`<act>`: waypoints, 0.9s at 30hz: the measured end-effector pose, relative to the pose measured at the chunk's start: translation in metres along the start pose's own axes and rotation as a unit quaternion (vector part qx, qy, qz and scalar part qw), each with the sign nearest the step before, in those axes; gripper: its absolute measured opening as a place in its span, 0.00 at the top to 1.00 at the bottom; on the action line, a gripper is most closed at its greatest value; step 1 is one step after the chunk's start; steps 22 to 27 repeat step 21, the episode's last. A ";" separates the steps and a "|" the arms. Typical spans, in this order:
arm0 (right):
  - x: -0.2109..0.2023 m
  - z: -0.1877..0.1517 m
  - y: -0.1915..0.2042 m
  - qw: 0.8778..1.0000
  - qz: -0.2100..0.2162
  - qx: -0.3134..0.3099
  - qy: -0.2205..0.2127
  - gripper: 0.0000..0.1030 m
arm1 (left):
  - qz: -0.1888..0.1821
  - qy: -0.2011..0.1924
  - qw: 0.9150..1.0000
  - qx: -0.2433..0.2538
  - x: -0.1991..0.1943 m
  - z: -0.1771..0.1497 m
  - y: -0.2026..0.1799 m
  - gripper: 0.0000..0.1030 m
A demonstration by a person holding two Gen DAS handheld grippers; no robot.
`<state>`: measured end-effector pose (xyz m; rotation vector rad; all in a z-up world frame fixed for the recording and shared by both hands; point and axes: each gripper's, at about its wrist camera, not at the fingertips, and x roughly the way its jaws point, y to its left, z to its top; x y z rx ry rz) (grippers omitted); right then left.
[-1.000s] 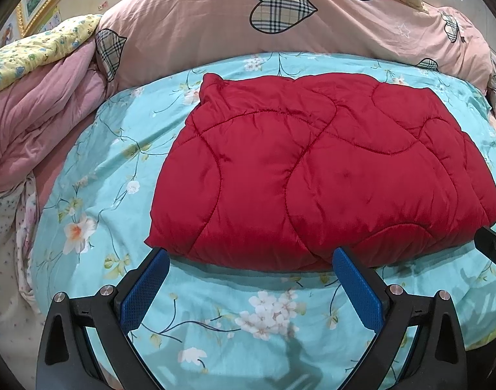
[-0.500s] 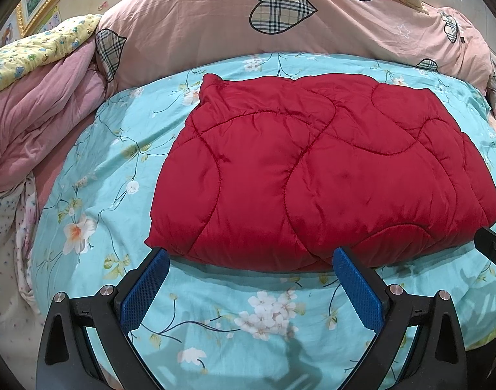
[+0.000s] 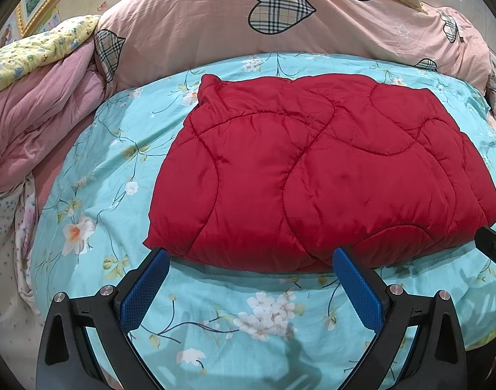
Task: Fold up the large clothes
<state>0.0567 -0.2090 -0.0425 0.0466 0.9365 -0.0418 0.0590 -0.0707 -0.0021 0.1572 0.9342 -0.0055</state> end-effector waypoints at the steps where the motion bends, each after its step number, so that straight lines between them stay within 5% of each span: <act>1: 0.000 0.000 0.000 1.000 0.001 0.000 0.000 0.01 | -0.001 0.000 1.000 0.000 0.000 0.000 0.000 0.01; 27: 0.001 0.003 0.000 1.000 0.001 0.009 -0.001 0.01 | -0.018 -0.007 1.000 0.006 0.002 0.004 0.001 0.01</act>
